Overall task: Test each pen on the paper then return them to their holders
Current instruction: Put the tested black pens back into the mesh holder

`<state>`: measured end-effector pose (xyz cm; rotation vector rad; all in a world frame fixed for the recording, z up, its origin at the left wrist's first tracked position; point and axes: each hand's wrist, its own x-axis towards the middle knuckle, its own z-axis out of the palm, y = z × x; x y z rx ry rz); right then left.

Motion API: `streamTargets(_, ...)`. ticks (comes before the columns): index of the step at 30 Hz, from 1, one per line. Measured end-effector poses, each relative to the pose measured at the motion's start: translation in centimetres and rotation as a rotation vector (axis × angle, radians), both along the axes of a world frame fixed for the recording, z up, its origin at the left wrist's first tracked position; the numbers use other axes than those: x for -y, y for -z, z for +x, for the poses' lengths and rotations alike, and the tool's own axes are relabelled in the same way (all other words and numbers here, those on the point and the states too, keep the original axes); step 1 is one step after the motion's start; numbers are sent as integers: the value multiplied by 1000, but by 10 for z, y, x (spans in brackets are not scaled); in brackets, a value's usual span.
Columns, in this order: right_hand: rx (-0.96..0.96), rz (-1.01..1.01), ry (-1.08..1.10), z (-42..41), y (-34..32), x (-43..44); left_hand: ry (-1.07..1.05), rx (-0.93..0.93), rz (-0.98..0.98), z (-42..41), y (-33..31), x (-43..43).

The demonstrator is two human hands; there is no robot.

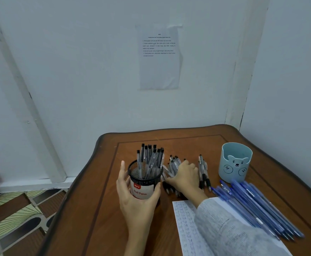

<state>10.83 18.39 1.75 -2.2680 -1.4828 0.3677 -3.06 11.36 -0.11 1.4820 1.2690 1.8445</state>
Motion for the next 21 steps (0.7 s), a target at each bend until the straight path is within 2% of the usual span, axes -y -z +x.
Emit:
streamTargets(3,39,5,-32,0,0,0,-1,8,-7,-1,0,-1)
streamTargets(10,-155,128,3,3,3,4,2,12,-28,-1,-2,0)
streamTargets(13,-236,251,-48,8,6,10,10,12,-30,0,-3,1)
streamTargets(18,-477,421,-160,16,-4,21,12,16,-34,0,-5,2)
streamTargets(21,-485,434,-218,21,-13,28,10,-5,-32,0,-5,3)
